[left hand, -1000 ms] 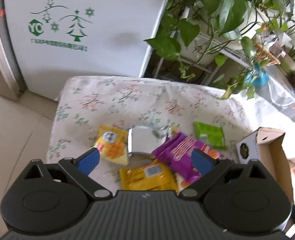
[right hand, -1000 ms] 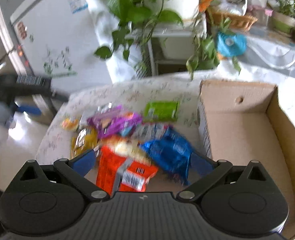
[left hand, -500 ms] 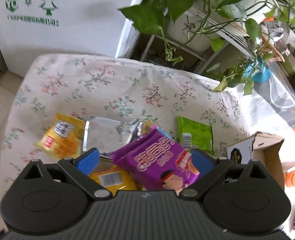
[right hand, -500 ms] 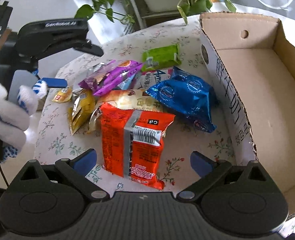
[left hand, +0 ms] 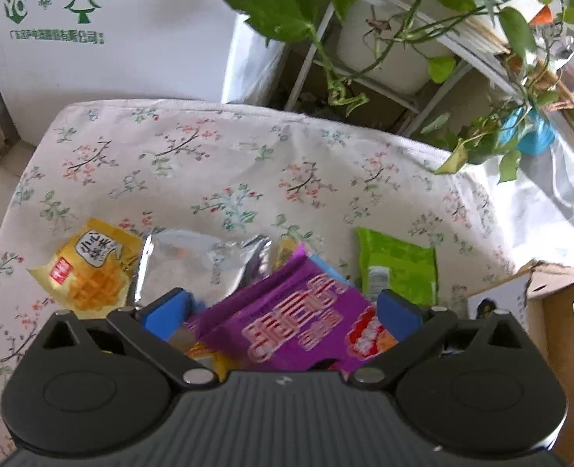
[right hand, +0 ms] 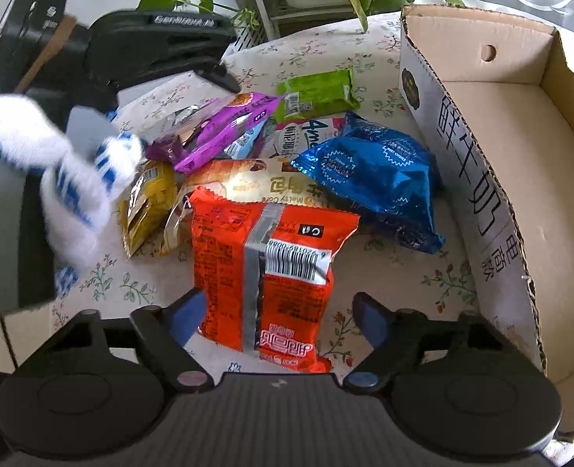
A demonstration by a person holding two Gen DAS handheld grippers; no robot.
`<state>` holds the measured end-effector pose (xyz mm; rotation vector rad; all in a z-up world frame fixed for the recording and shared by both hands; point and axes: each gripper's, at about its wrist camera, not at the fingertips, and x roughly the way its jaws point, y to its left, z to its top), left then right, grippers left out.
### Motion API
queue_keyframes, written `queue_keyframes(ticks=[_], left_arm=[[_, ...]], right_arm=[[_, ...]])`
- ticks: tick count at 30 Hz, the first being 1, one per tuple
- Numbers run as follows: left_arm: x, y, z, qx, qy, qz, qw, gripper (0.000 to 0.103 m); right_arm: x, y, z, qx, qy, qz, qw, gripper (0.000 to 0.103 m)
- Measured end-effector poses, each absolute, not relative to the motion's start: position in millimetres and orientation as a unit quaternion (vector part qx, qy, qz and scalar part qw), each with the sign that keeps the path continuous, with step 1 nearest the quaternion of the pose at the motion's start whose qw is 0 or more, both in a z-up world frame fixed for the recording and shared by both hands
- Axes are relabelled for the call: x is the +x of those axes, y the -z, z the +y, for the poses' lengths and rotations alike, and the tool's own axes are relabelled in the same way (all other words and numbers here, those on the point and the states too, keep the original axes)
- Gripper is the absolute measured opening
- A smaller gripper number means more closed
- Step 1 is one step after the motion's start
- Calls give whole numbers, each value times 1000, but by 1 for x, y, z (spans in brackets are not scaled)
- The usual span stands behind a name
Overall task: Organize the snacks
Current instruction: 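Grasp the red snack bag with the right tool while the left tool grasps the purple cartoon bag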
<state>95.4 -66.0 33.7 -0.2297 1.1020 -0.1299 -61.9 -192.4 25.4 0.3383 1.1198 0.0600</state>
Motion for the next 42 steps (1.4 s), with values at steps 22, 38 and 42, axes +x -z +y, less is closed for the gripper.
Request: queue_keyframes(ticks=[22,38,42], left_arm=[[66,-58,-25,-162,90,525,831,101],[95,-28,-97,-87,17,571,816,102],[85,-20,-86,-92,31,574,813,88]], right_arm=[[-71,-29,-206,186,-50,531,825,62],[-70,-31,-212,213,-40,538,815,77],[-69,-25,-217,240,-45,546,801,78]])
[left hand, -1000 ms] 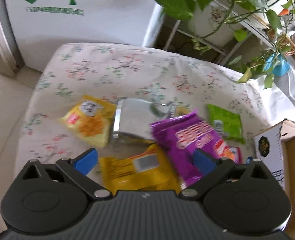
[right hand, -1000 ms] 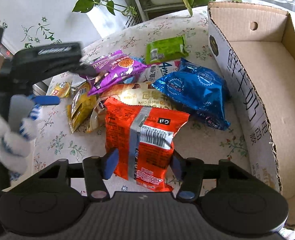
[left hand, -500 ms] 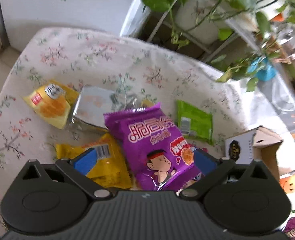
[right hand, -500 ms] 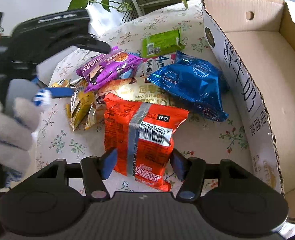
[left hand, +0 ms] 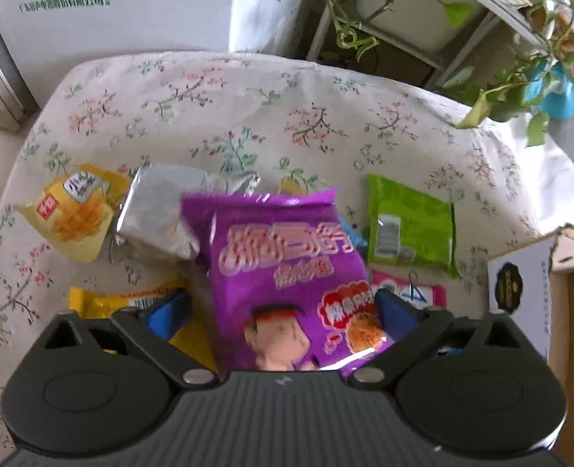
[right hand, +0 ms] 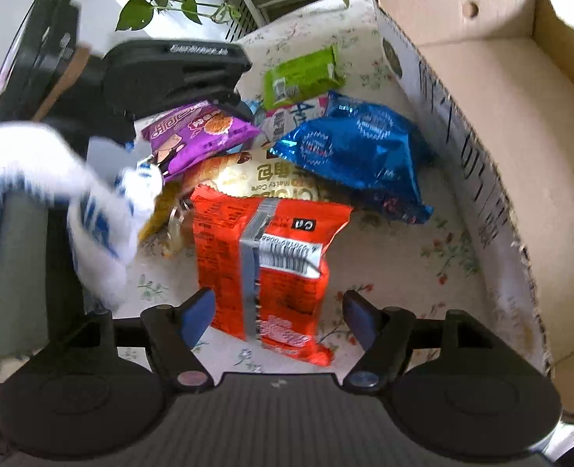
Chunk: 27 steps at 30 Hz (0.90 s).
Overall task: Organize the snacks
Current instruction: 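Grasp the red snack bag with the right tool while the left tool grasps the purple cartoon bag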
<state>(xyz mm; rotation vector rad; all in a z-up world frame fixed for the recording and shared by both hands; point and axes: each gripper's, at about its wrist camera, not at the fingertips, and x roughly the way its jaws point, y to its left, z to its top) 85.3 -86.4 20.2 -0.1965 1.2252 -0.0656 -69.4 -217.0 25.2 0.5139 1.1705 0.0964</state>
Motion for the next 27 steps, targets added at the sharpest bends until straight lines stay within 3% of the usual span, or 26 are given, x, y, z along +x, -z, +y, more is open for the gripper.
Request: queue_keyframes(ticks=[2,14,19,23,27], left_arm=[[80,-21,-78,-91,41,576,811,74],[35,-49,-28,-85,89,532,838,71],[31,-40,-19,-90,92,524,842,72],[31,-44,-25,-60,100,510,852,84],[30,-39,-33,-45,103,517,849,88]], right_arm=[[-70,-26,-218,242,-46,544,802,79],[-64,-21,-210,234,-42,542,806,88],[-64,-16,-195,206,-46,552,807,91],[-63,-11,-187,174,-35,555,813,90],[-64,-10,-178,135,-30,551,823,79]])
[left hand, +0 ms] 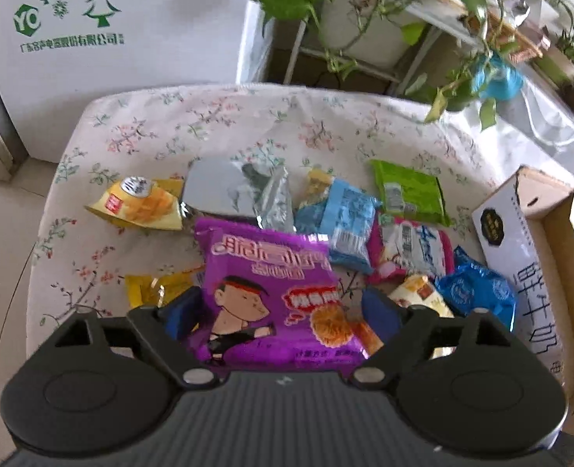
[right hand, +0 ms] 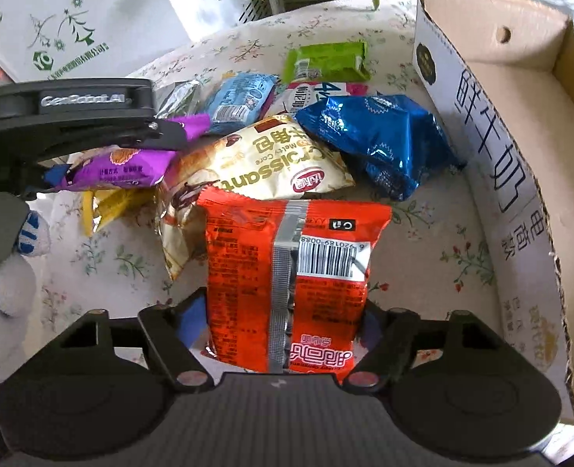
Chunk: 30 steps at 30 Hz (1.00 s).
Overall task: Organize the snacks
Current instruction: 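Grasp the red snack bag with the right tool while the left tool grasps the purple cartoon bag, then lift both bags and carry them toward the cardboard box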
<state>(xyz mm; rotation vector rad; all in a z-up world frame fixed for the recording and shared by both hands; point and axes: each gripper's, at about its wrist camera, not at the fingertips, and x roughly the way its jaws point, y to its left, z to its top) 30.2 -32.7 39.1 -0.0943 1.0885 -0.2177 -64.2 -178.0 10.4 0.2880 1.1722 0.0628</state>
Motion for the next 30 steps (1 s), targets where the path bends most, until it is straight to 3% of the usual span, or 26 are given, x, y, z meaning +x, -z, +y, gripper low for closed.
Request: queue_keyframes(ticks=[2,3,9,30], left_arm=[[29,-36,-36,-33,100,512,852,86],[29,-35,-37,-25,97,508,855,80],[21,-36,-30,-31,91,501,860,68],[-52,-61,-2,-86,66,443,890,66]], right_arm=[[-65,-11,-178,132,-32,550,824,74],[-66,-11,-178,131,-33,550,824,73],[-71,-18,-187,128,-27,548,826,72],[-73,-63,-202,139,-48,481,864,73]])
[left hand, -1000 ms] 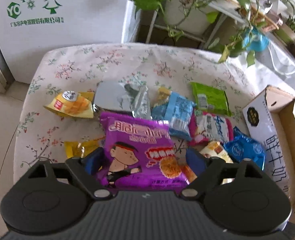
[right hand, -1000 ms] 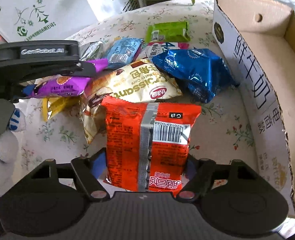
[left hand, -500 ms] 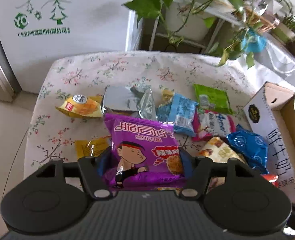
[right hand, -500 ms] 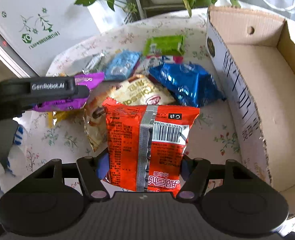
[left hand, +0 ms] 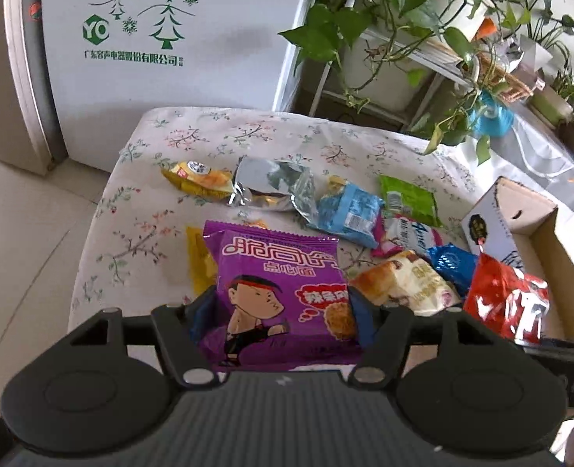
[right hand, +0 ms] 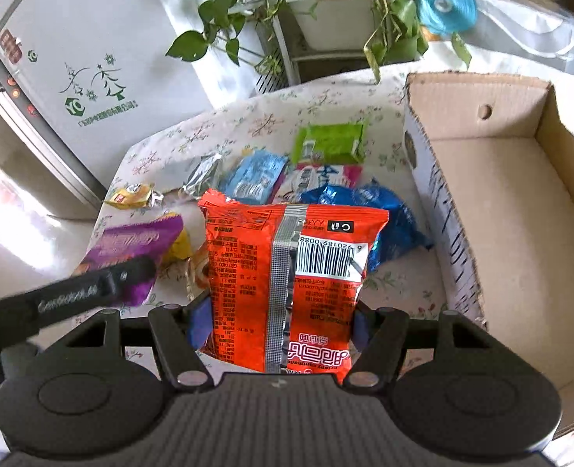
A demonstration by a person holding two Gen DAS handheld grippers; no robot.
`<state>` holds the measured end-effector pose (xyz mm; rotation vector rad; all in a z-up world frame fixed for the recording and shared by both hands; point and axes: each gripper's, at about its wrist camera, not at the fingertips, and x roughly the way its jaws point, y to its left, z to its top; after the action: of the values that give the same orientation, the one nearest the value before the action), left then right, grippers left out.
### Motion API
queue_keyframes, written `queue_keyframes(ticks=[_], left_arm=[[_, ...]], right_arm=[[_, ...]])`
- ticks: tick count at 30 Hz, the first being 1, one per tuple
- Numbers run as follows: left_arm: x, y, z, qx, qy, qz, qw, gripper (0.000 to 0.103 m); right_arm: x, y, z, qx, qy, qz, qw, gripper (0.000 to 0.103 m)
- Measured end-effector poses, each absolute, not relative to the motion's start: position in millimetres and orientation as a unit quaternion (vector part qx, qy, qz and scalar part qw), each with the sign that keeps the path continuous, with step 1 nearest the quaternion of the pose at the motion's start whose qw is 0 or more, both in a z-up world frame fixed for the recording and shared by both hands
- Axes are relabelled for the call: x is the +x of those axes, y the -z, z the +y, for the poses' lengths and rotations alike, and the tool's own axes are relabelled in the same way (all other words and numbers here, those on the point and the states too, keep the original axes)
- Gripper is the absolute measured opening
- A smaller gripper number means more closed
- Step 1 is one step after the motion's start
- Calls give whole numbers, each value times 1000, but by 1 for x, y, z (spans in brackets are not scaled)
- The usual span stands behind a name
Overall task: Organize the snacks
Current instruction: 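Lift both bags and carry them toward the cardboard box, then open the right tool over the box while the left tool releases the purple bag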
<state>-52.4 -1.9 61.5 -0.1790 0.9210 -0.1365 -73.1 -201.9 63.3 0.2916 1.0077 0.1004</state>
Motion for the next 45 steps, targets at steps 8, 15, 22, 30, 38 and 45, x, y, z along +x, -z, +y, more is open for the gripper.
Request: queue_keyframes(ticks=[8,15,22,30,38,45], left_arm=[[-70,-83,-18,-96,63,422,899,66],[-77,-110,-38,-99,79,400,908,66],[-81,-122,-69,-94,108,397,907,66],[-82,-130,-121,-84,157,400,899,67],[-84,-123,-175,-68,202,417,884,67],[-86,-112,-216,-54,239,437,865,67]], right_arm=[[-72,-76,-216,147,-38,463,873,73],[-76,-95,-239,166,-25,434,885,73],[-82,-107,-276,204,7,414,887,73],[-88,-115,-319,249,46,396,883,73],[-105,-115,-361,298,99,385,868,73],[-114,-108,-389,360,141,377,842,73]])
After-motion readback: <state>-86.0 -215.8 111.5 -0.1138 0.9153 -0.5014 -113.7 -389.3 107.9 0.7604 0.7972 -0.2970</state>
